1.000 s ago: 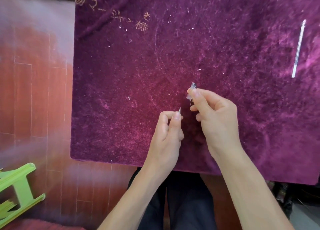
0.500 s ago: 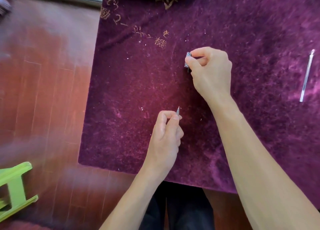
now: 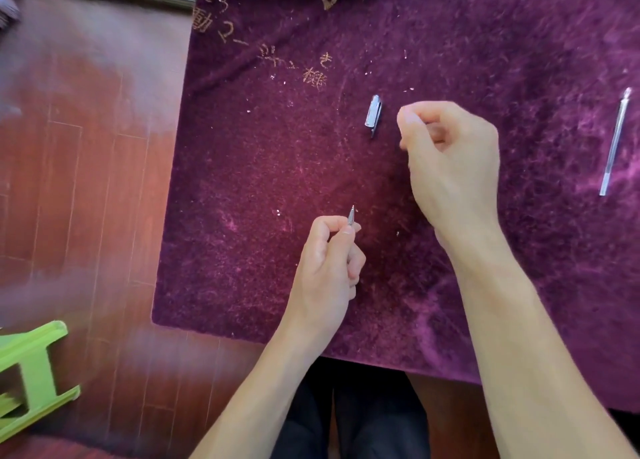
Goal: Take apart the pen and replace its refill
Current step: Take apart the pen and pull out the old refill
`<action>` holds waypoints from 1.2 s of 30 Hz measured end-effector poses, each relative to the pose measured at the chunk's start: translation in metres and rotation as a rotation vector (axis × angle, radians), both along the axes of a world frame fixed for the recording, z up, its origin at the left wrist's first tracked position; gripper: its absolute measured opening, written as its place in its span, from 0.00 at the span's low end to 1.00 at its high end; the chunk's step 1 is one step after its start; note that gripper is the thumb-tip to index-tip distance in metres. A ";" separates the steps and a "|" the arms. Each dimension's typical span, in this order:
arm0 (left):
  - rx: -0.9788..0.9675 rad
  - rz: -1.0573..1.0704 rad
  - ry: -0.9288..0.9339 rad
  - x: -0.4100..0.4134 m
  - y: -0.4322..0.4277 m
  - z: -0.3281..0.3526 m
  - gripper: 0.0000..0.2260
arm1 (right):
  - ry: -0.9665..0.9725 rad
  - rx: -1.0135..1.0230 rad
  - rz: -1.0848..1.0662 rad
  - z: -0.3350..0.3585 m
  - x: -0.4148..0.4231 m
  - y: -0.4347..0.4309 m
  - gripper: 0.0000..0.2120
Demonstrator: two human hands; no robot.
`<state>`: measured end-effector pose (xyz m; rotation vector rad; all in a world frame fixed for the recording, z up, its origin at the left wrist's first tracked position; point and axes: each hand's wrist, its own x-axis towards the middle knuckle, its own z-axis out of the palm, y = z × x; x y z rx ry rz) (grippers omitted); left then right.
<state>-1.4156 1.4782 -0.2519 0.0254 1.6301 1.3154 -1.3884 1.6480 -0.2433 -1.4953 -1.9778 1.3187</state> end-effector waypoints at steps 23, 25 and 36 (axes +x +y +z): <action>0.126 -0.244 0.228 0.036 0.019 0.011 0.05 | 0.325 -0.554 -0.146 0.000 0.122 -0.049 0.06; 0.131 -0.251 0.238 0.037 0.018 0.011 0.05 | 0.333 -0.558 -0.139 0.000 0.124 -0.049 0.05; 0.153 -0.214 0.183 0.035 0.005 0.008 0.07 | 0.380 -0.684 -0.104 -0.005 0.125 -0.055 0.11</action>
